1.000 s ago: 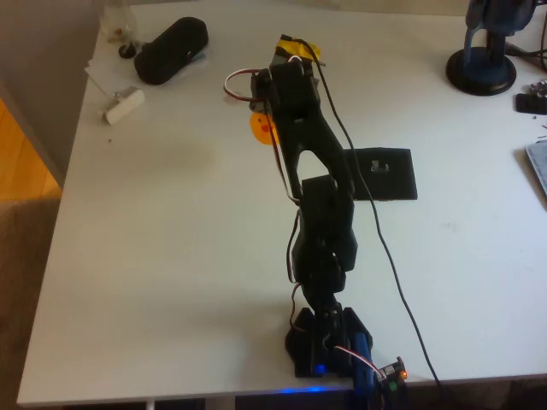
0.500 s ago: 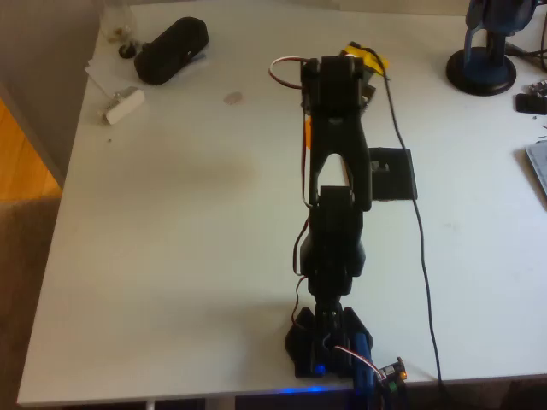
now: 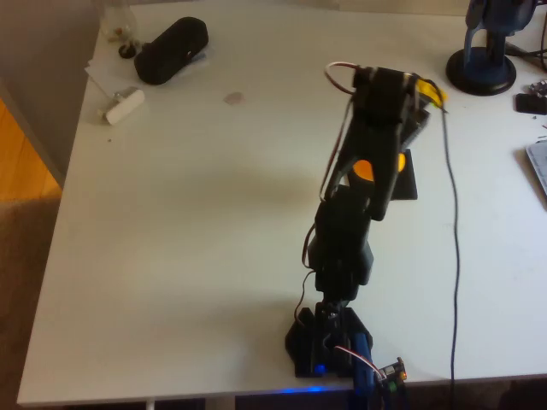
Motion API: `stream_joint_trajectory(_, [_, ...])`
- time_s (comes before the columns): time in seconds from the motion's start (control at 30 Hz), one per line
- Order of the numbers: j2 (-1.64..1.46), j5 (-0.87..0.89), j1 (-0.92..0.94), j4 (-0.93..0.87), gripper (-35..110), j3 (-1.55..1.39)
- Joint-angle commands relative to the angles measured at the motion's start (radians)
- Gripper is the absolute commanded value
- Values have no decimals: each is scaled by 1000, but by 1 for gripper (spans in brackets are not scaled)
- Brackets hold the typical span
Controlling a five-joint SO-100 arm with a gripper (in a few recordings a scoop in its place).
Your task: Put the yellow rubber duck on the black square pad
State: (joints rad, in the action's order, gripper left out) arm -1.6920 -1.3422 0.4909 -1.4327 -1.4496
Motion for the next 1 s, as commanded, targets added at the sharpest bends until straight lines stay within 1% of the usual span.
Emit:
stream_joint_trajectory(0.0, [-49, -41, 52, 84, 18, -46])
stream_joint_trajectory(0.2, [-49, -44, 74, 291, 18, -164])
stream_joint_trajectory(0.5, [-44, -43, 60, 491, 18, -296])
stream_joint_trajectory(0.63, [-5, -38, 23, 589, 18, -347])
stream_joint_trajectory(0.8, [11, -32, -18, 672, 18, -382])
stream_joint_trajectory(0.97, [11, -32, -38, 683, 18, -399])
